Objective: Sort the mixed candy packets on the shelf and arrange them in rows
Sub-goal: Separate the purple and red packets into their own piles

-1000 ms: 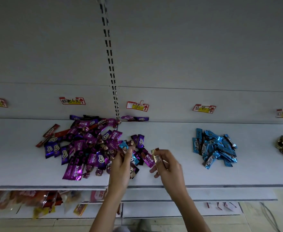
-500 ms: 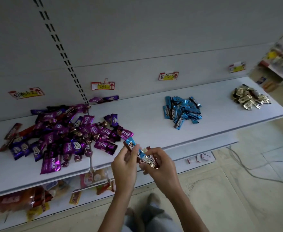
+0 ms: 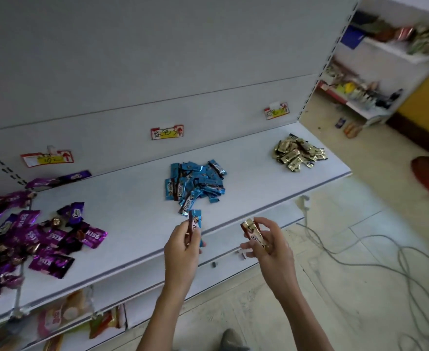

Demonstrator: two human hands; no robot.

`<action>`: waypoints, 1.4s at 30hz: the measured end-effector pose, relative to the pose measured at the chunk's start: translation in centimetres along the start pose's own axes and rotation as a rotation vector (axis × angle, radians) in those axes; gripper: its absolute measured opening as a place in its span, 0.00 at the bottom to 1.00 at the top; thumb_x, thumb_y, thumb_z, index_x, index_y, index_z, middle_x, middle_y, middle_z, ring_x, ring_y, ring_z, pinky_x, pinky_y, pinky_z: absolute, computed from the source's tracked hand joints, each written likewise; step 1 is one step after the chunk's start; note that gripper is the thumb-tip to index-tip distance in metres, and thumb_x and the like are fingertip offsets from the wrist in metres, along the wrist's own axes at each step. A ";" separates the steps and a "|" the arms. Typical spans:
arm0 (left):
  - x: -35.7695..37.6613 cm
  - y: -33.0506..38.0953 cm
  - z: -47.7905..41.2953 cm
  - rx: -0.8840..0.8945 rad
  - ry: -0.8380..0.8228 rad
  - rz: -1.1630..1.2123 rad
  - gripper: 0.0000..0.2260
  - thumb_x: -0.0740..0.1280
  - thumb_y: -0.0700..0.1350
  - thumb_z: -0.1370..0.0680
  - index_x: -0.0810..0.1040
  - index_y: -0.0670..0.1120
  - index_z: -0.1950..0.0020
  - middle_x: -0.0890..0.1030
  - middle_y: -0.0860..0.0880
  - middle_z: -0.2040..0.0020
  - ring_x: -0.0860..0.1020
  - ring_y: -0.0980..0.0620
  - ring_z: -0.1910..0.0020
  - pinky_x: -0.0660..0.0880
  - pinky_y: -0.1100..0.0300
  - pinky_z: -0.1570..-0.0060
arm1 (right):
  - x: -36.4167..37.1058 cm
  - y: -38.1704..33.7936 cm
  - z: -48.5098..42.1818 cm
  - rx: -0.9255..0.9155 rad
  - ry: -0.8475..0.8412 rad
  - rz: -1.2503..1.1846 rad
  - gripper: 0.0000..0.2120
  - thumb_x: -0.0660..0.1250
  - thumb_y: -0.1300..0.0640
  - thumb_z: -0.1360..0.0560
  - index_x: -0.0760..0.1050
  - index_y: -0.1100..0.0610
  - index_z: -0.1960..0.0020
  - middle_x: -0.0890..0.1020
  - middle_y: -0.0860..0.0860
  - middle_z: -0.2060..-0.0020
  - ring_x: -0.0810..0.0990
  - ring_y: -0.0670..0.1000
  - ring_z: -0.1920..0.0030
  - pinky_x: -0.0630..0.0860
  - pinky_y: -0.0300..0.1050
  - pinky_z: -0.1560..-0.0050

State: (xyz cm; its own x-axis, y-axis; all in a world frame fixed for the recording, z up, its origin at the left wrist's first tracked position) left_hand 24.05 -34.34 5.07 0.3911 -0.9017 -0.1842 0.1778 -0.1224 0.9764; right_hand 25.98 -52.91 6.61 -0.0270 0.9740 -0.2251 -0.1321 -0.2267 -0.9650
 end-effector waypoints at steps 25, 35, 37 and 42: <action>15.7 4.1 -14.9 0.074 0.194 -0.107 0.01 0.67 0.44 0.24 0.76 0.48 0.55 0.79 0.54 0.61 0.76 0.60 0.62 0.68 0.75 0.65 | -12.2 1.4 -24.9 -0.017 0.223 0.143 0.12 0.67 0.64 0.26 0.76 0.55 0.44 0.79 0.45 0.53 0.76 0.45 0.51 0.69 0.35 0.52; 20.8 2.8 -16.6 -0.020 0.402 -0.063 0.02 0.67 0.44 0.24 0.76 0.50 0.52 0.80 0.54 0.58 0.78 0.59 0.60 0.71 0.72 0.63 | -15.9 4.2 -37.5 -0.096 0.110 0.377 0.09 0.67 0.62 0.26 0.79 0.57 0.47 0.82 0.51 0.53 0.76 0.53 0.48 0.69 0.41 0.52; 20.8 2.9 -16.2 -0.027 0.432 -0.074 0.02 0.67 0.44 0.24 0.76 0.49 0.52 0.80 0.54 0.58 0.77 0.63 0.61 0.71 0.74 0.63 | -15.6 4.3 -38.3 -0.168 0.074 0.517 0.08 0.67 0.60 0.26 0.80 0.57 0.47 0.82 0.51 0.50 0.71 0.52 0.46 0.63 0.40 0.54; 20.1 2.9 -15.3 -0.027 0.511 -0.075 0.03 0.67 0.44 0.23 0.76 0.49 0.51 0.80 0.54 0.58 0.77 0.64 0.61 0.70 0.75 0.63 | -15.2 4.1 -38.2 -0.320 0.107 0.641 0.09 0.69 0.61 0.27 0.81 0.59 0.48 0.82 0.53 0.47 0.70 0.55 0.46 0.59 0.41 0.53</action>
State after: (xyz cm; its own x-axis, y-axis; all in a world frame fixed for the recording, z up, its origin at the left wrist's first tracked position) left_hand 46.22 -46.47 2.48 0.7666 -0.5720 -0.2918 0.2429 -0.1622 0.9564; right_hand 63.72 -68.78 0.94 0.0975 0.6473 -0.7560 0.1741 -0.7590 -0.6274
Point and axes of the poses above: each hand's wrist, its own z-axis away from the middle knuckle, its own x-axis out of the palm, y = z × x, the point moved 6 cm from there along -z, towards the middle knuckle
